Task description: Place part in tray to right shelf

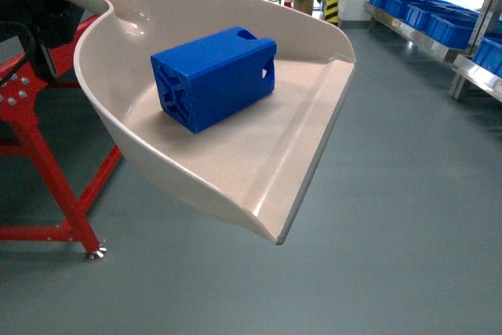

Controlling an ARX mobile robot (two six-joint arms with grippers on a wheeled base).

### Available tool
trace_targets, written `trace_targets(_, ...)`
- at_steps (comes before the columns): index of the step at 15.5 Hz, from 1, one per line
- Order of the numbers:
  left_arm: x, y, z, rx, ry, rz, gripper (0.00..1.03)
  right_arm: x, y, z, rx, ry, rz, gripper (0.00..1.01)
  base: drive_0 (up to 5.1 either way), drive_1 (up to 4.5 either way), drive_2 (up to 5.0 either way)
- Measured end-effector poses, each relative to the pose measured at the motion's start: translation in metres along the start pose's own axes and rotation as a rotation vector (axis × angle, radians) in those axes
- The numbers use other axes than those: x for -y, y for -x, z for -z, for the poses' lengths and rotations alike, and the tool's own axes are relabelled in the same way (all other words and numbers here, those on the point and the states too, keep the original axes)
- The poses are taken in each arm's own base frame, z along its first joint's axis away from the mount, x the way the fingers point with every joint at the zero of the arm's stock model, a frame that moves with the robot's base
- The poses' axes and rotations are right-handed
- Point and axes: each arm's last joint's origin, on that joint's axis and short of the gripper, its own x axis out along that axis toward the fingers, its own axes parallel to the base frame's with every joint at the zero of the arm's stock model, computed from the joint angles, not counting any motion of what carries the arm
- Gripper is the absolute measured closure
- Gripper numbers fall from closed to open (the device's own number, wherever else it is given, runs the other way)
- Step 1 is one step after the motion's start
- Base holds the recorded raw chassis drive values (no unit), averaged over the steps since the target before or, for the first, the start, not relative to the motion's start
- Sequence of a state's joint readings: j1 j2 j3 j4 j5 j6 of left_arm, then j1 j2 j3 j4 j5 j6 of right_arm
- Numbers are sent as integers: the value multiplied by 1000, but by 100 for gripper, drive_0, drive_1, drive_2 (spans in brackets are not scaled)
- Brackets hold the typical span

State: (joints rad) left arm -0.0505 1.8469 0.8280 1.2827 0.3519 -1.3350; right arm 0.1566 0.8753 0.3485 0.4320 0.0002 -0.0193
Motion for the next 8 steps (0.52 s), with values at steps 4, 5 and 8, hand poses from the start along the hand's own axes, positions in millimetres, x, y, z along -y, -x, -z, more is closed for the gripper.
trace_targets(4,0,0,0,3,-2,-2,91,1,0,0,-3,0,6,3,245,-128,-128)
trace_targets(5,1,-2,5,-21,3,8,91,1,0,-1,1,-1,12,3,0,0,0)
trace_targets(8,1,0,1,-4,-1,5,91,0,0,-1,5,0,0,3,13,302,-276)
